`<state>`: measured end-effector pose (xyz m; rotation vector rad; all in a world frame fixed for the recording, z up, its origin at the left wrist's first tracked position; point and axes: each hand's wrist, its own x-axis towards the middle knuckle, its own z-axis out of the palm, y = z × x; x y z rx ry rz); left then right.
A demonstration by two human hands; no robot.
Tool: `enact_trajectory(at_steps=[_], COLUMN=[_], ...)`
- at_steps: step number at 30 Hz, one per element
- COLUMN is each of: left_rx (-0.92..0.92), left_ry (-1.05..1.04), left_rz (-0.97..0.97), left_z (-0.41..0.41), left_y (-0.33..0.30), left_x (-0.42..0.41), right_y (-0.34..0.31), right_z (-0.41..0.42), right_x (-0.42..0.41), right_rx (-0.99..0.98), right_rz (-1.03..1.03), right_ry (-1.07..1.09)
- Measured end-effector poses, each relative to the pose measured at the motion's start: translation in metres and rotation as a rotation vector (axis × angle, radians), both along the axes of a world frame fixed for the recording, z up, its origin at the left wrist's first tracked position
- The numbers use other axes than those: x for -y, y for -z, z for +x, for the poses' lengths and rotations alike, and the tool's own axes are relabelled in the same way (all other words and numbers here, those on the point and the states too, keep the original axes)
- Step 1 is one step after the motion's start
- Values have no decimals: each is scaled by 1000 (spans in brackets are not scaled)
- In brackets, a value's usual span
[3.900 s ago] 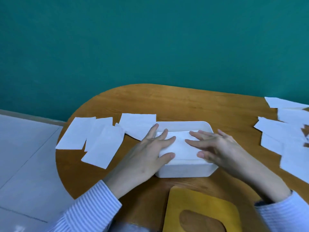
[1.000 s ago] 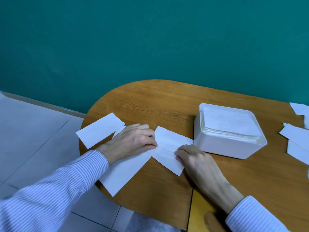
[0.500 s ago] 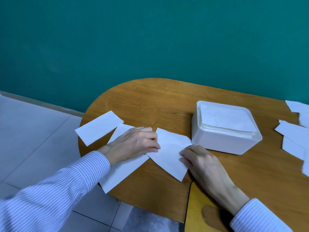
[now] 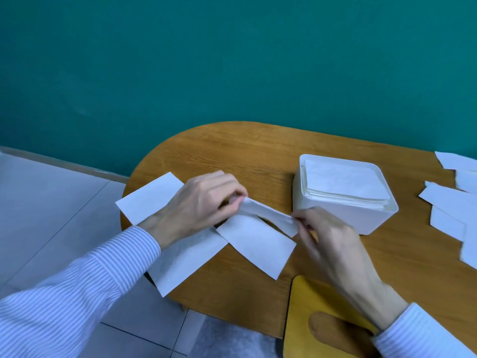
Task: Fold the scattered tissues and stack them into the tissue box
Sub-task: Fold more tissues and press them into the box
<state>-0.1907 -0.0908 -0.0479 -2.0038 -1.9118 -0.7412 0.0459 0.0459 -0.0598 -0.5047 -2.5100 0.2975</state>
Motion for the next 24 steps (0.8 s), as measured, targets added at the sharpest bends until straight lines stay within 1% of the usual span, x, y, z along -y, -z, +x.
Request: enact_trajectory(at_steps=[3,5,6,8,10,12,15,19,24], left_rx=[132,231,295,468,581,562,527,519,470], left_ry=[22,14,6,-28,-70,-84,-91,-119,-109], left_rz=[0,-2,-15,-100,-254,-402,-528,-540,-495], left_z=[2,1,-1,-5,-12,-19,-24,-24,-26], left_y=[-25,-35,-37,-38,-31,-15,17,44,46], left_x=[2,5,6,5,-2,-12,-25,-38,-48], right_y=[-24,-34,-34,-29,-18,-4,13,25,25], right_z=[-1,-2,-2,-5,-10,-15,-19,-17,-15], right_x=[3,8,9,10,9,7,2,-1,-1], right_rx=[-122,-162,-157,-112,-69,-19,65,114,101], right_rz=[-158,-341,-464,-734,-915,-945,-871,-798,-754], right_ry=[5,19,24,21,42,96,169,209,197])
